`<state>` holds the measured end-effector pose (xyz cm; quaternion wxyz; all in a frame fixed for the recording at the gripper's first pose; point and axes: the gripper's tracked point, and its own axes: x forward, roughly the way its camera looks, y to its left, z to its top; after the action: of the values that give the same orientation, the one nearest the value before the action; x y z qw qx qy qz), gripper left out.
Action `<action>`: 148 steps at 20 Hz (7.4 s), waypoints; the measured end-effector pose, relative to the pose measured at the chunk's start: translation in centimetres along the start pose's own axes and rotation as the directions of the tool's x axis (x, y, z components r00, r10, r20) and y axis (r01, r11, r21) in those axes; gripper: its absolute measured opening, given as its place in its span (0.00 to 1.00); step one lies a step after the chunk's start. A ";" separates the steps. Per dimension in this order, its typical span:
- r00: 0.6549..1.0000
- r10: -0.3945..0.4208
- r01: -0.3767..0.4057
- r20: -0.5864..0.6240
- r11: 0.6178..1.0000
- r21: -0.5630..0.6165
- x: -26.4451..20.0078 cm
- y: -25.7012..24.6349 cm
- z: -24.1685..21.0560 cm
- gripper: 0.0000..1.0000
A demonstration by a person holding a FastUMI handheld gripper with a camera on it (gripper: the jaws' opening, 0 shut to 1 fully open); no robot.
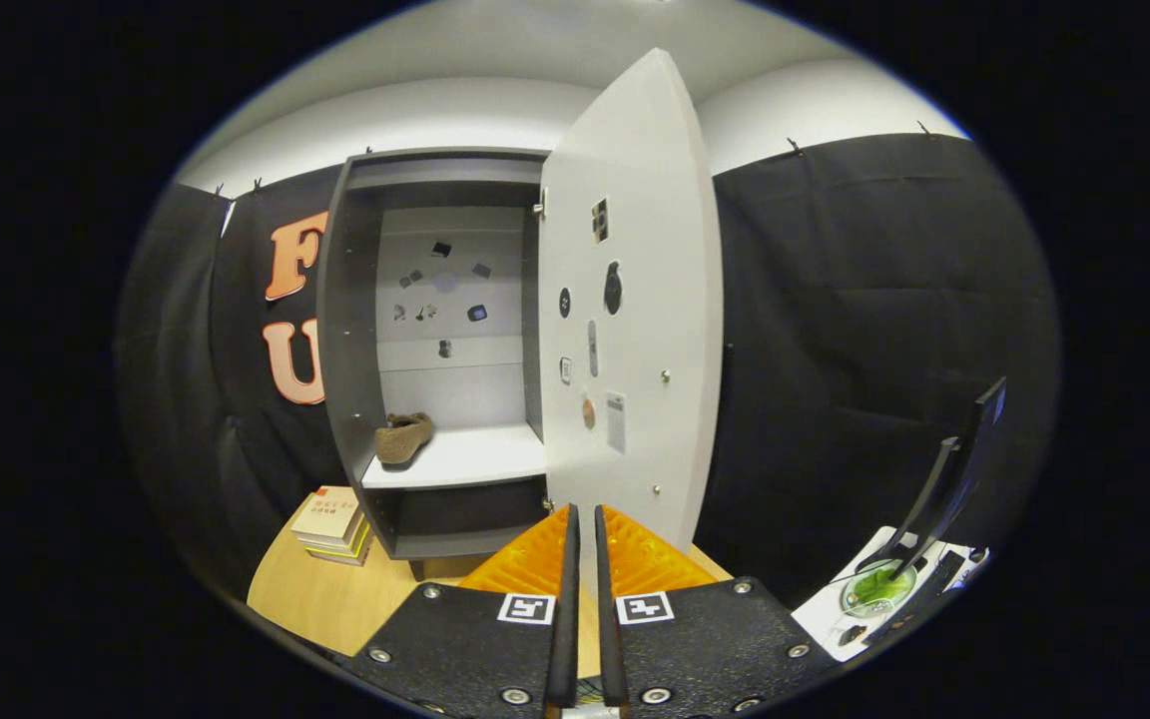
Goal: Open the shoe cabinet door, grab the shoes and put them into the shoe cabinet, then close the shoe cabinet door.
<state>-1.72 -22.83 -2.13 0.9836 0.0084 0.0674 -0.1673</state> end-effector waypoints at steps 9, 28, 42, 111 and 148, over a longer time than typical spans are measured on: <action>0.992 0.080 -0.081 -0.094 0.997 -0.008 -1.5 6.9 -6.1 0.21; 0.807 0.324 -0.281 -0.494 0.946 0.162 12.0 18.4 -32.8 0.27; 0.723 0.334 -0.311 -0.605 0.939 0.148 21.1 22.8 -41.9 0.33; 0.907 0.306 -0.336 -0.290 0.940 -0.059 40.7 25.6 0.4 0.20; 0.980 0.195 -0.195 0.030 0.981 -0.020 -2.5 8.1 5.7 0.22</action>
<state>-0.63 -14.62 3.83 0.9962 0.0041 0.0521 -0.0698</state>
